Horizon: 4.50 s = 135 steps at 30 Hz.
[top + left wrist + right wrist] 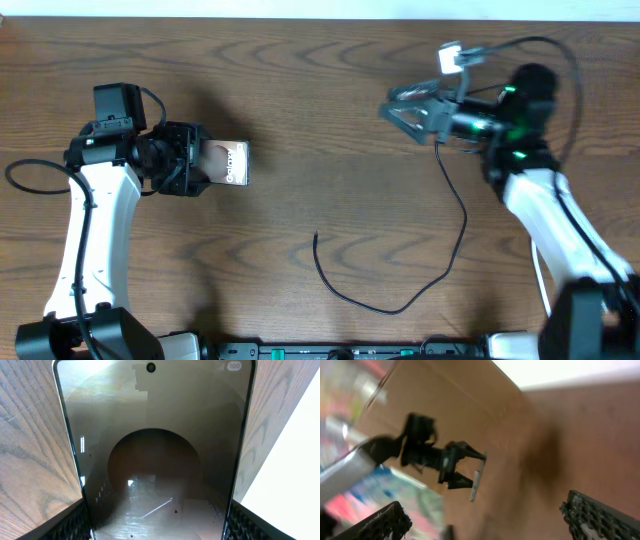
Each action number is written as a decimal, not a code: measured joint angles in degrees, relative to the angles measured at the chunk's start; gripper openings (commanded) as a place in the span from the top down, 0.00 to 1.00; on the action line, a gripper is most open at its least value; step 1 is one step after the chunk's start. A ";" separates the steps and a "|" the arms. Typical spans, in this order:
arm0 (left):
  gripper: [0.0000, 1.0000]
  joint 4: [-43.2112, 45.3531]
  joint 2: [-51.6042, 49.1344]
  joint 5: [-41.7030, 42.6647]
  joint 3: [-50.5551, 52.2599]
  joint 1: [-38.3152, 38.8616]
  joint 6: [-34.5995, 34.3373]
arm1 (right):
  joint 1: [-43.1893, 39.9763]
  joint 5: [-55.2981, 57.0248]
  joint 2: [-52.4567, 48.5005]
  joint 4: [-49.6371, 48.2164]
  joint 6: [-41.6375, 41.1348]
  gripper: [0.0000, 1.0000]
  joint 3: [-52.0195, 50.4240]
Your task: Plug charger to phone and switch on socket
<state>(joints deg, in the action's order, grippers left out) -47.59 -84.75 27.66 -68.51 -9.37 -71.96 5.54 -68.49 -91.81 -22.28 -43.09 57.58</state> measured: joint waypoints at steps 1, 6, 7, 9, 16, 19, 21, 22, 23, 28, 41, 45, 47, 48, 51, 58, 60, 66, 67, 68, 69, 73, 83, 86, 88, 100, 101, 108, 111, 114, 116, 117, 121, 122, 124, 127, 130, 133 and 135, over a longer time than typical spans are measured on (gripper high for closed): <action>0.93 0.02 0.00 -0.02 0.00 0.02 0.00 | 1.38 1.64 -3.15 0.02 -3.98 0.01 0.00; 0.93 0.00 0.00 -0.63 0.02 0.07 0.00 | 6.91 6.05 -11.19 -2.38 -14.38 0.01 -0.02; 0.93 0.00 0.00 -0.90 0.02 0.09 0.02 | 8.72 6.73 -12.76 -4.55 -16.31 0.01 -0.02; 0.93 0.00 0.00 -1.55 0.02 0.20 0.00 | 11.72 7.69 -14.60 -7.98 -18.47 0.01 -0.02; 0.93 0.00 0.00 -2.93 0.02 2.05 -0.02 | 22.14 12.98 -15.65 -11.65 -21.66 0.01 -0.02; 0.93 0.00 0.00 -2.99 0.02 3.17 -0.22 | 24.33 14.75 -15.65 -11.69 -22.08 0.01 -0.02; 0.93 -0.02 0.00 -2.99 0.02 3.87 -0.33 | 24.92 15.67 -15.65 -11.69 -22.08 0.01 -0.02; 0.93 -0.02 0.00 -2.99 0.02 4.26 -0.66 | 24.98 15.98 -15.65 -11.69 -22.05 0.01 -0.02; 0.93 -0.04 0.00 -3.02 0.02 4.61 -1.18 | 25.03 16.13 -15.65 -11.67 -22.01 0.01 -0.02; 0.93 -0.24 0.00 -4.04 0.02 6.95 -3.82 | 25.03 16.26 -15.65 -11.61 -21.44 0.01 -0.02; 0.93 -1.90 0.00 -10.49 0.02 12.85 -12.52 | 26.86 15.82 -15.65 -7.52 -15.80 0.01 0.00; 0.93 -1.90 0.00 -11.17 0.02 13.35 -13.40 | 28.06 15.82 -15.65 -5.16 -13.62 0.03 0.00; 0.93 -1.90 0.00 -11.43 0.02 13.62 -13.60 | 28.65 15.80 -15.65 -4.70 -12.68 0.07 0.00; 0.93 -1.90 0.00 -11.45 0.02 13.79 -13.60 | 28.94 15.82 -15.65 -4.59 -12.22 0.11 0.00; 0.93 -1.90 0.00 -11.50 0.02 14.71 -13.62 | 29.77 15.80 -15.65 -4.55 -10.99 0.18 0.00; 0.93 -1.90 -0.02 -11.50 0.02 17.05 -13.77 | 31.47 16.24 -15.65 -4.50 -9.73 0.41 0.00; 0.93 -1.88 -0.02 -11.52 0.02 17.49 -13.77 | 31.56 16.39 -15.65 -4.48 -9.35 0.48 0.00; 0.93 -1.90 -0.07 -11.47 0.02 18.18 -13.77 | 31.54 16.92 -15.65 -4.48 -9.01 0.57 0.00; 0.93 -1.88 -0.07 -11.50 0.02 18.16 -13.77 | 31.54 16.92 -15.65 -4.46 -8.98 0.60 0.00; 0.93 -1.88 -0.07 -11.47 0.02 18.16 -13.79 | 31.54 16.92 -15.65 -4.46 -8.94 0.61 0.00; 0.93 -1.88 -0.09 -11.43 0.02 18.18 -13.81 | 31.54 16.94 -15.65 -4.46 -8.76 0.61 0.00; 0.93 -1.90 -0.11 -10.82 0.02 18.18 -14.27 | 31.54 17.88 -15.65 -3.08 -7.93 0.57 0.00; 0.93 -1.88 -0.11 -8.46 0.02 18.18 -15.26 | 31.54 21.38 -15.65 -0.74 -7.28 0.58 0.00; 0.93 -1.88 -0.11 -8.39 0.02 18.16 -15.26 | 31.54 21.75 -15.65 -0.81 -7.28 0.61 0.00; 0.93 -1.88 -0.13 -8.37 0.02 18.16 -15.26 | 31.54 21.84 -15.65 -0.90 -7.19 0.64 0.00; 0.93 -1.86 -0.74 -8.48 0.02 18.16 -15.28 | 31.54 22.08 -15.65 -1.73 -6.86 0.84 0.00; 0.93 -1.84 -0.81 -8.48 0.02 18.18 -15.28 | 31.54 22.03 -15.65 -1.73 -6.86 0.86 0.00; 0.93 -1.40 -1.09 -8.46 0.04 18.16 -15.28 | 31.56 21.84 -15.65 -1.90 -7.04 0.99 0.02; 0.93 -1.25 -1.09 -8.28 0.04 18.16 -15.50 | 31.54 22.75 -15.96 -1.36 -7.50 0.99 -0.02; 0.93 -1.27 -1.09 -8.39 0.04 18.16 -15.37 | 31.54 23.34 -16.22 -1.66 -7.76 0.99 -0.02; 0.92 -1.27 -1.09 -8.50 0.04 18.16 -15.45 | 31.54 23.34 -16.24 -1.92 -7.78 0.99 -0.02; 0.90 -1.25 -1.09 -8.50 0.04 18.16 -15.45 | 31.54 23.34 -16.24 -1.97 -7.80 0.99 -0.02; 0.57 -0.42 -1.09 -8.55 0.04 18.16 -14.64 | 31.50 23.41 -16.26 -2.38 -7.78 0.99 -0.02; 0.47 0.48 -1.09 -8.37 0.04 18.14 -13.86 | 31.41 23.52 -16.26 -2.47 -7.74 0.99 -0.02; 0.41 3.23 -1.07 -7.69 0.04 17.92 -10.40 | 31.15 23.82 -16.26 -2.40 -7.48 0.99 -0.02; 0.40 8.74 -1.09 -4.87 0.04 16.90 -3.78 | 29.33 24.04 -16.26 -2.43 -7.13 0.99 -0.02; 0.39 13.60 -1.07 -1.29 0.04 15.65 4.35 | 25.55 24.55 -16.26 -2.40 -6.95 0.99 -0.02; 0.39 16.72 -1.09 1.81 0.04 14.91 10.97 | 20.70 24.94 -16.26 -2.58 -7.72 0.99 -0.02; 0.39 18.75 -1.07 3.78 0.04 14.80 14.86 | 17.49 25.07 -16.31 -3.28 -9.79 0.99 -0.04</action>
<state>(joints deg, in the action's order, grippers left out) -28.84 -85.82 31.44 -68.47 5.43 -57.10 23.03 -43.42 -108.12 -25.56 -52.88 57.54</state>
